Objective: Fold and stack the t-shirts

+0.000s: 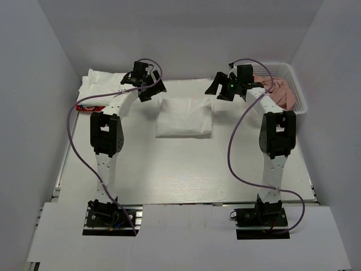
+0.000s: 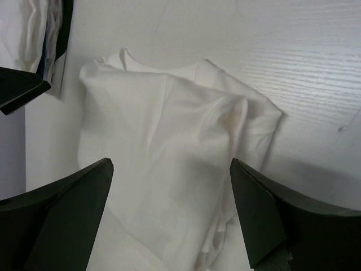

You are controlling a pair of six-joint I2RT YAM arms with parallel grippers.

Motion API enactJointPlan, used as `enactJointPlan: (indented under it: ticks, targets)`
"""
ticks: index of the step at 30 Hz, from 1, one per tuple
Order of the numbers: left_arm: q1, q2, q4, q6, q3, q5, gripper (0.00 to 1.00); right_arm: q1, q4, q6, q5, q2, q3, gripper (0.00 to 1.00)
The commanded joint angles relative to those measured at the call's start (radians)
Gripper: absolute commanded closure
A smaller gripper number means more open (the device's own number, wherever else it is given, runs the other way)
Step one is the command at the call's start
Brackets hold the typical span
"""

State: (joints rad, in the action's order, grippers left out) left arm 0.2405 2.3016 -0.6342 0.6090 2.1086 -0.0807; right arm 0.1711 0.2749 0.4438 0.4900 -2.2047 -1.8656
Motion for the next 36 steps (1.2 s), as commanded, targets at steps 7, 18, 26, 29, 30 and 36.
enactJointPlan:
  ticks: [7,18,26,29,30,36]
  targets:
    - [0.069,-0.159,0.148,-0.078,-0.178,-0.244,0.0,0.083,-0.112,-0.114,0.066,0.277,0.321,0.1]
    - [0.052,0.134,0.071,-0.069,0.074,-0.141,0.0,0.081,-0.34,0.05,-0.042,-0.091,0.063,0.1]
    - [0.014,0.237,0.038,-0.068,0.111,0.002,0.0,0.07,-0.405,0.119,0.042,-0.359,-0.164,0.1]
    - [0.005,0.234,0.028,-0.068,0.1,0.002,0.0,0.074,-0.442,0.084,0.041,-0.282,-0.077,0.1]
    - [0.005,0.225,0.028,-0.068,0.09,0.002,0.0,0.074,-0.434,0.076,0.042,-0.267,-0.054,0.1]
    - [0.005,0.072,0.028,-0.114,0.09,0.015,0.0,0.09,-0.155,-0.102,-0.028,-0.144,-0.172,0.1]
